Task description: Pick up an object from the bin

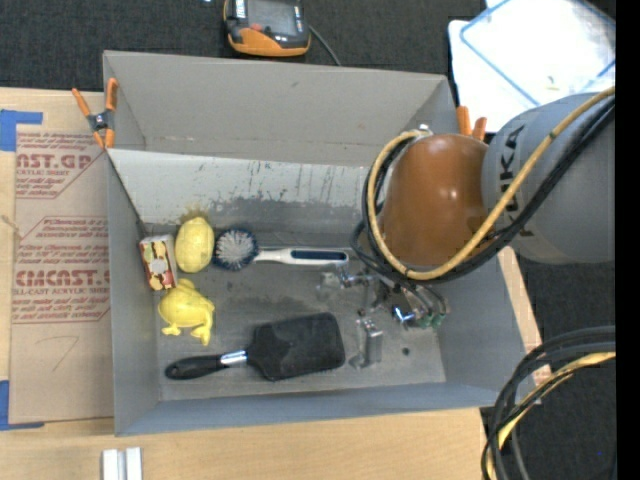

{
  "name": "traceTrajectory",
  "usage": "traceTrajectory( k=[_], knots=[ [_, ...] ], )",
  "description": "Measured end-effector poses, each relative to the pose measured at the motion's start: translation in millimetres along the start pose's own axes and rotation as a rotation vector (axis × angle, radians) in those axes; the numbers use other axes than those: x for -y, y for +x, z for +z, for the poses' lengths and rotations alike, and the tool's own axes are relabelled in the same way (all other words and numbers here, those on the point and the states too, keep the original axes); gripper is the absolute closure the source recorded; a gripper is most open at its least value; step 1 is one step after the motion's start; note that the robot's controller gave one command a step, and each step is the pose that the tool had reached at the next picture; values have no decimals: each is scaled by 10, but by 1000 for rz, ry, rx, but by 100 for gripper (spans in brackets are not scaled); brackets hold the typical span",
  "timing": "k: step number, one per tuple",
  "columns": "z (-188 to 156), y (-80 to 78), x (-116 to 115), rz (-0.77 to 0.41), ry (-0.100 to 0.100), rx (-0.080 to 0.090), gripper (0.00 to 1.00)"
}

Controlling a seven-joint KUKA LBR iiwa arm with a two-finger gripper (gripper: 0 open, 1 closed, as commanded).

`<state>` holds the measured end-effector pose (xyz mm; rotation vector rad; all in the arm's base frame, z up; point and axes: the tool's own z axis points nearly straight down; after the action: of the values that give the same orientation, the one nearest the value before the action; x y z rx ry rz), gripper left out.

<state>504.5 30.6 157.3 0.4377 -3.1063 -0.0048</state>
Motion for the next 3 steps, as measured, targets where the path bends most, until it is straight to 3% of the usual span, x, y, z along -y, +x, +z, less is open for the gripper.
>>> traceTrajectory(
  k=[1, 2, 3],
  knots=[
    [-22, -53, -97, 112, 5, 10, 0],
    [-18, 84, -205, -70, 3, 4, 0],
    [860, 133, -253, 144, 6, 25, 0]
  ],
)
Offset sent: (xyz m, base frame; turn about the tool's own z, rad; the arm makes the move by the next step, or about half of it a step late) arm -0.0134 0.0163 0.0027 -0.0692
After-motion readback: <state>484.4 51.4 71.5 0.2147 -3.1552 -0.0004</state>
